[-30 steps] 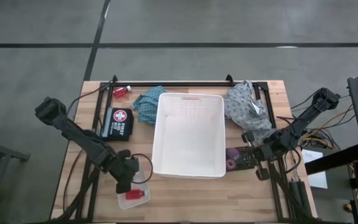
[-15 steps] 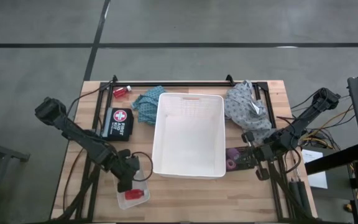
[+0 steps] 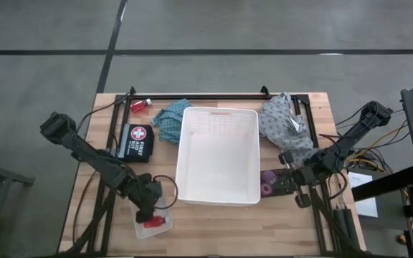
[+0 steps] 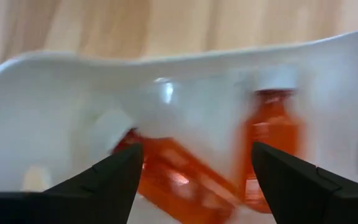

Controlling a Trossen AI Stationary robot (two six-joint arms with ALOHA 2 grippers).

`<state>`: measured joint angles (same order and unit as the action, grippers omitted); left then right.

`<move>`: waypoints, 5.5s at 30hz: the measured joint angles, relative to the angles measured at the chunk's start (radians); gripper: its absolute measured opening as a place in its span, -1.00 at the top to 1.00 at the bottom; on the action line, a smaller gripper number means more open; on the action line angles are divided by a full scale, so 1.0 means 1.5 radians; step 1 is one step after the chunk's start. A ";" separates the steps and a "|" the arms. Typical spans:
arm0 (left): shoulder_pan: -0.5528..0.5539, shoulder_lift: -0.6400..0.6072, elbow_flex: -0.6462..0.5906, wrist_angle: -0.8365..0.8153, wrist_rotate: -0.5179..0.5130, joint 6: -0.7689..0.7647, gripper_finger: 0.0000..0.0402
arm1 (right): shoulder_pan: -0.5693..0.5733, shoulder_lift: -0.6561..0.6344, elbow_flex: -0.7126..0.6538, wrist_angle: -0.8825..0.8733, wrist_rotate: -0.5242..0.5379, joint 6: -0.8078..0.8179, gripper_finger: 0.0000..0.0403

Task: Pick & place medical supplies in basket/bin
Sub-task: Put the orange bottle into the white bin

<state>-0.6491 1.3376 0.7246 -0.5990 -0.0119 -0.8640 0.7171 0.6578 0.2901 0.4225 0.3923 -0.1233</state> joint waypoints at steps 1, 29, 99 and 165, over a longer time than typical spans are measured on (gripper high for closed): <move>0.000 0.000 0.013 -0.003 0.006 0.001 -0.51 | 0.000 0.000 0.000 0.000 0.000 0.000 0.96; 0.287 -0.009 0.299 -0.364 -0.211 0.159 -0.44 | 0.000 0.000 0.000 0.000 0.000 0.000 0.96; 1.138 0.295 0.356 -0.242 -0.153 0.640 -0.44 | 0.000 0.000 0.000 -0.002 0.000 0.000 0.96; 1.142 0.441 0.430 -0.310 -0.136 0.677 -0.44 | 0.000 0.000 0.000 -0.002 0.000 0.000 0.96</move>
<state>1.0641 1.9987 1.3692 -1.0639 -0.2165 0.1514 0.7170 0.6577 0.2901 0.4200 0.3920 -0.1234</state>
